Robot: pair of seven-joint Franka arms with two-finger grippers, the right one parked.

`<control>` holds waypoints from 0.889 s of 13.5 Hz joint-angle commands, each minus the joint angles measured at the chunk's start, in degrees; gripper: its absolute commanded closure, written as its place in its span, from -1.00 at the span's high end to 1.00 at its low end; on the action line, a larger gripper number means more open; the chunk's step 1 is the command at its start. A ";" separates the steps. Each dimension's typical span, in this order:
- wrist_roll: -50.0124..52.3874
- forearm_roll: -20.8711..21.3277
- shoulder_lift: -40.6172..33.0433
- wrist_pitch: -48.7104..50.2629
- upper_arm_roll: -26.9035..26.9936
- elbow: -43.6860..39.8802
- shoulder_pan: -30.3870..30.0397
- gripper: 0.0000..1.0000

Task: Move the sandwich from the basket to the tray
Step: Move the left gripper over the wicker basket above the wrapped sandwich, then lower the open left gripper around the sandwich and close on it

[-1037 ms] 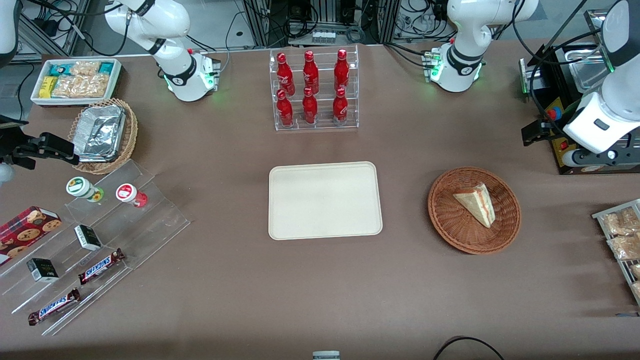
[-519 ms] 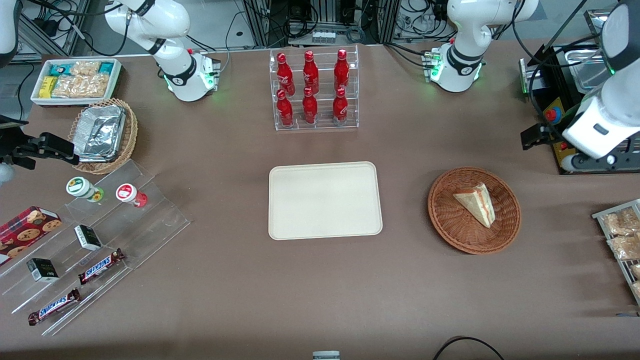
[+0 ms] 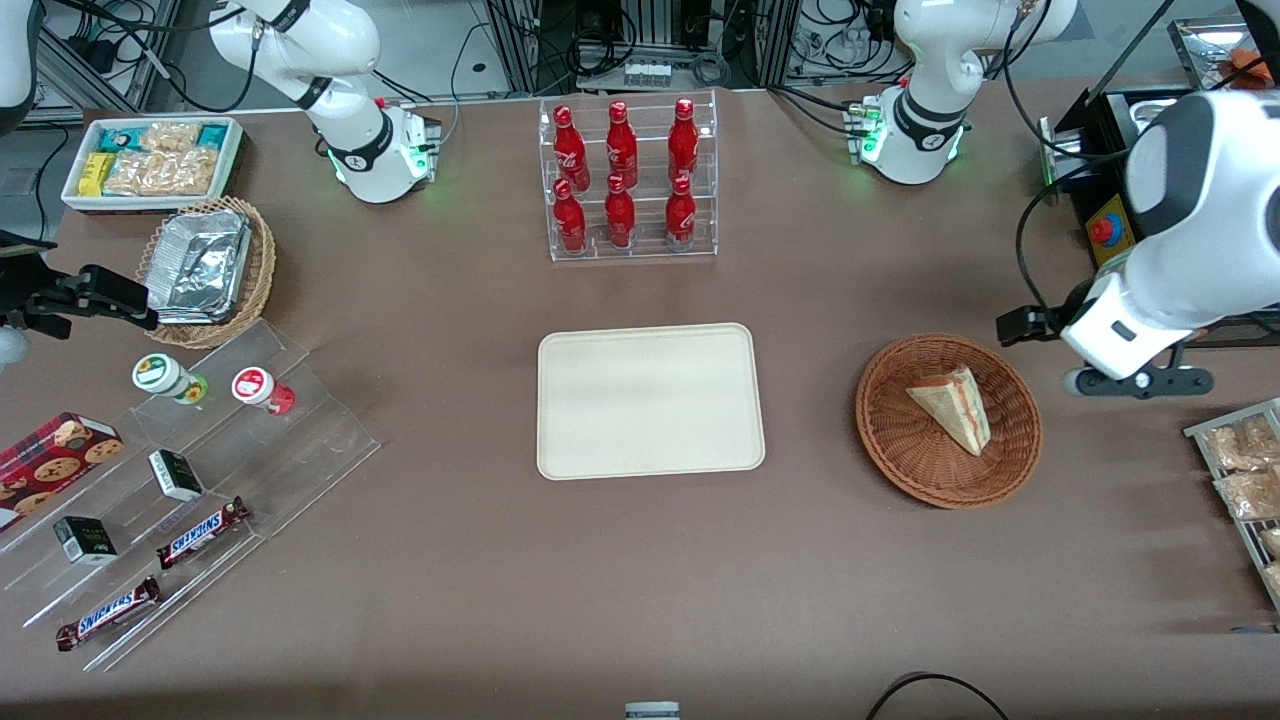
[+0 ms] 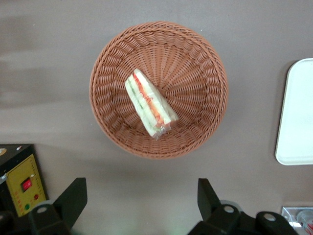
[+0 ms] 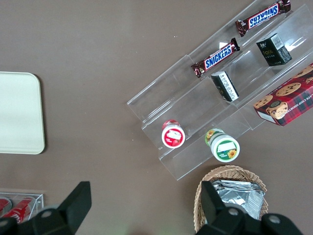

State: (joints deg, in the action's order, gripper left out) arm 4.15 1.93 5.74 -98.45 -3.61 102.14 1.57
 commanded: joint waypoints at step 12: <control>18.14 -0.35 1.12 -26.34 0.18 19.75 1.25 1.00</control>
State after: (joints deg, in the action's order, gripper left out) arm 17.15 1.92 9.48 -121.45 -3.59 117.92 2.53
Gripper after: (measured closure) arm 0.000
